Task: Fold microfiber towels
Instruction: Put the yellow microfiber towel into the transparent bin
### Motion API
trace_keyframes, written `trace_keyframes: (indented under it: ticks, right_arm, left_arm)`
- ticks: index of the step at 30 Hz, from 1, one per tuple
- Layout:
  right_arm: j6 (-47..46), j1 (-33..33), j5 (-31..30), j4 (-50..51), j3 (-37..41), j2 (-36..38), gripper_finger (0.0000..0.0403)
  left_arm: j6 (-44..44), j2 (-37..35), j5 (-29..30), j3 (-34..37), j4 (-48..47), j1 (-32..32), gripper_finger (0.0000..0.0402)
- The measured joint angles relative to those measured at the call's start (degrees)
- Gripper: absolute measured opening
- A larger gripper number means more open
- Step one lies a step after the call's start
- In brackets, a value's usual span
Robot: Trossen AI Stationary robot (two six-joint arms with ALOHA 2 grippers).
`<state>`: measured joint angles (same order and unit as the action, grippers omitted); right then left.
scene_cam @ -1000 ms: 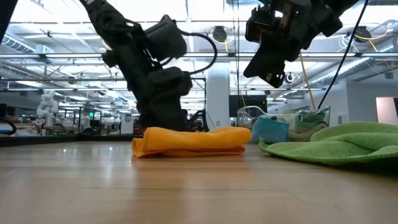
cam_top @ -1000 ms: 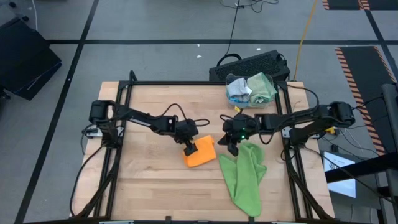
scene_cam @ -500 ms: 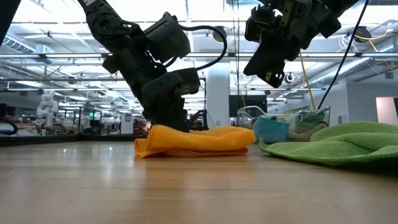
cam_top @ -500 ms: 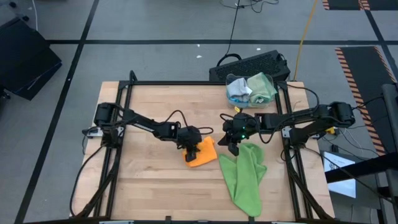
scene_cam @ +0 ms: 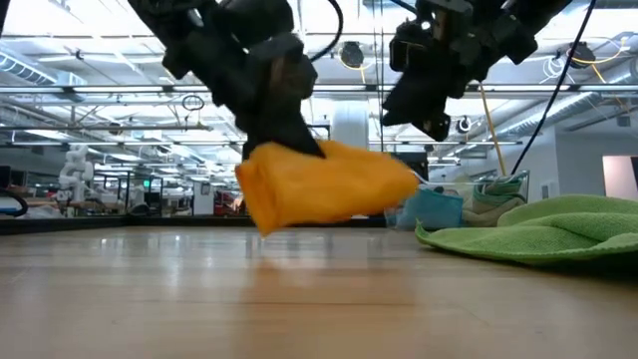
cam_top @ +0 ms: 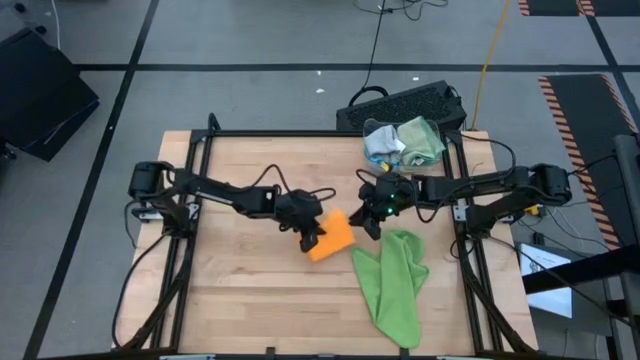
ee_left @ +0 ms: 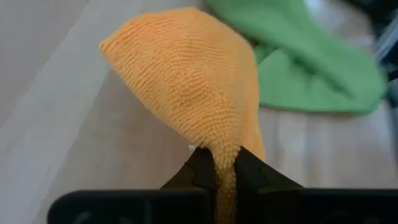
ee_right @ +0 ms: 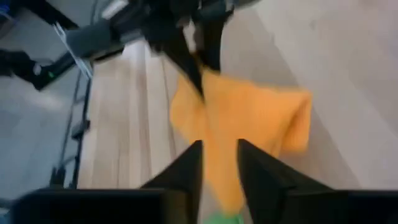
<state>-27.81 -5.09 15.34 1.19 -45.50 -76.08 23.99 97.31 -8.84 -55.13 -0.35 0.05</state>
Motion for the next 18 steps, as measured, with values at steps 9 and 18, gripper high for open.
trace_keyframes:
  ticks: [9, 18]
  right_arm:
    - [8.7, -1.8, 4.5, -1.6, -6.2, 0.2, 0.0284]
    - [5.5, -3.9, 14.9, -1.6, -7.1, -2.1, 0.0343]
  left_arm:
    - [8.1, -4.4, -11.7, -0.2, 4.1, 0.1, 0.0017]
    - [12.2, -6.3, -14.1, -0.2, 12.4, 0.2, 0.0016]
